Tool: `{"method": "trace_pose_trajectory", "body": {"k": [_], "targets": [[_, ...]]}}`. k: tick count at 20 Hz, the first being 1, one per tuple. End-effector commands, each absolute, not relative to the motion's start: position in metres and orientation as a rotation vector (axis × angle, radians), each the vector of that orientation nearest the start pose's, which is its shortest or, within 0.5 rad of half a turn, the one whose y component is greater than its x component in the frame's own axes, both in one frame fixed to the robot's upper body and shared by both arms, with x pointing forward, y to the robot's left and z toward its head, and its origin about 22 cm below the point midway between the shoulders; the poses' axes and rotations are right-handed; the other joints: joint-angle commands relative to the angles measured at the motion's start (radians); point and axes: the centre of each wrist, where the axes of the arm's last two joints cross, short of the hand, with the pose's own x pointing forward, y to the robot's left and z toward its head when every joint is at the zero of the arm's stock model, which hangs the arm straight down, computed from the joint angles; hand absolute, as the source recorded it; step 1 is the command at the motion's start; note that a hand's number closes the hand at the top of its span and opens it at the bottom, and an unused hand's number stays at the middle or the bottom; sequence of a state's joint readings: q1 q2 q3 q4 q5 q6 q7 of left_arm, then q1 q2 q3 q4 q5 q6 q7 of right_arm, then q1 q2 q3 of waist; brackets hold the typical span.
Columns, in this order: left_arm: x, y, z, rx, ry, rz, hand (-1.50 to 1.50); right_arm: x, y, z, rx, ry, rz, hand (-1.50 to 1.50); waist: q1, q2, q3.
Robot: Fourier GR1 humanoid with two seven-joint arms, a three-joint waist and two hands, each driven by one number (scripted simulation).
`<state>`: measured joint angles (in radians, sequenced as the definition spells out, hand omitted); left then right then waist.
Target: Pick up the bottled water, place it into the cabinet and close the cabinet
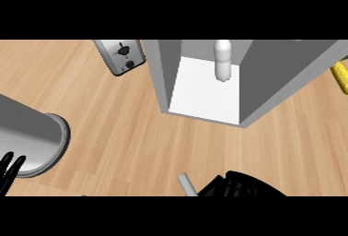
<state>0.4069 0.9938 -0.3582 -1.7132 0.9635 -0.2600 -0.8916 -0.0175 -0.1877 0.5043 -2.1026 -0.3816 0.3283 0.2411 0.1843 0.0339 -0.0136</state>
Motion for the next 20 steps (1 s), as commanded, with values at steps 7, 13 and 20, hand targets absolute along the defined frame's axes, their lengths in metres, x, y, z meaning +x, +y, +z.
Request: {"method": "trace_pose_trajectory", "body": {"k": [7, 13, 20], "targets": [[0.116, 0.383, 0.021, -0.513, -1.842, 0.064, -1.50, 0.301, -0.123, 0.128, 0.549, -1.613, 0.367, 1.50, -0.050, -0.007, 0.008], [0.112, 0.379, 0.025, -0.523, -1.836, 0.056, -1.50, 0.365, -0.106, 0.147, 0.460, -1.598, 0.389, 1.50, -0.071, -0.012, 0.013], [0.120, 0.382, 0.033, -0.522, -1.863, 0.065, -1.50, 0.383, -0.103, 0.142, 0.447, -1.607, 0.383, 1.50, -0.089, -0.013, 0.013]]}}
